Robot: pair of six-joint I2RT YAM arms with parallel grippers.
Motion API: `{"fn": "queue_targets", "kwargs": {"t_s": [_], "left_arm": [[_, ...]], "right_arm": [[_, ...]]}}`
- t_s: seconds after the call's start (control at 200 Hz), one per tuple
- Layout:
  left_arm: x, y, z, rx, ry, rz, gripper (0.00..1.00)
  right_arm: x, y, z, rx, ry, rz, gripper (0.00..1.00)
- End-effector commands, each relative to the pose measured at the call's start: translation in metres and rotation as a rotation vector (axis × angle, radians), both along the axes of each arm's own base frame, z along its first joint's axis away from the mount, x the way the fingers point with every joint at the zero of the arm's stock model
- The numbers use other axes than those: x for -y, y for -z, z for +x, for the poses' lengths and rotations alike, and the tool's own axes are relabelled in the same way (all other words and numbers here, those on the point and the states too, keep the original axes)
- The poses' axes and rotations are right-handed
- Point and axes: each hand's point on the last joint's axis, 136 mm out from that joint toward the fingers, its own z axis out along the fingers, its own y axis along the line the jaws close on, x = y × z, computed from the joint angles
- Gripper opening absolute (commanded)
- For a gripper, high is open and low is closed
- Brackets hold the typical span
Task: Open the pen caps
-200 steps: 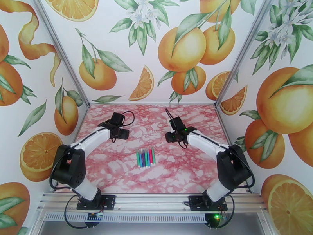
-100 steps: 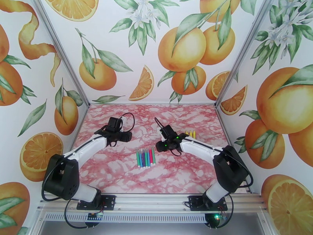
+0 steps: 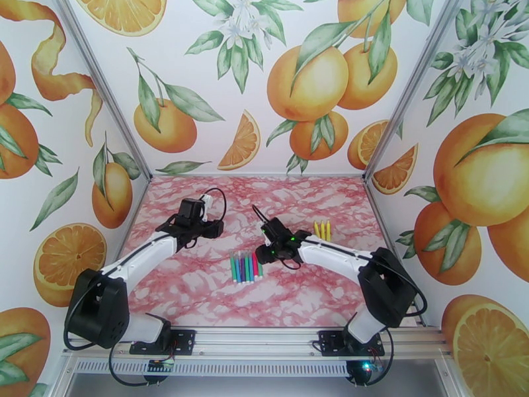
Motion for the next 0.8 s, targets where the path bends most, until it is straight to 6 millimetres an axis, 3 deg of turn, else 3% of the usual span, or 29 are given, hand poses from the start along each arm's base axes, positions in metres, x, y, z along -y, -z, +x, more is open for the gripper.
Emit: {"fn": "queue_targets", "kwargs": {"t_s": [0.0,0.375,0.791], "left_arm": [[-0.002,-0.015,-0.001,0.053,-0.012,-0.024,0.74],[-0.011,-0.033,-0.009,0.112,-0.042,-0.018,0.75],[-0.016,-0.03,-0.013,0.115,-0.06,-0.011,0.75]], "right_arm": [[0.005,0.01,-0.004,-0.017,0.035,-0.024,0.48],[-0.007,0.031,-0.017,-0.068,0.005,-0.012,0.48],[-0.015,0.051,-0.019,-0.1,0.003,-0.023,0.46]]}}
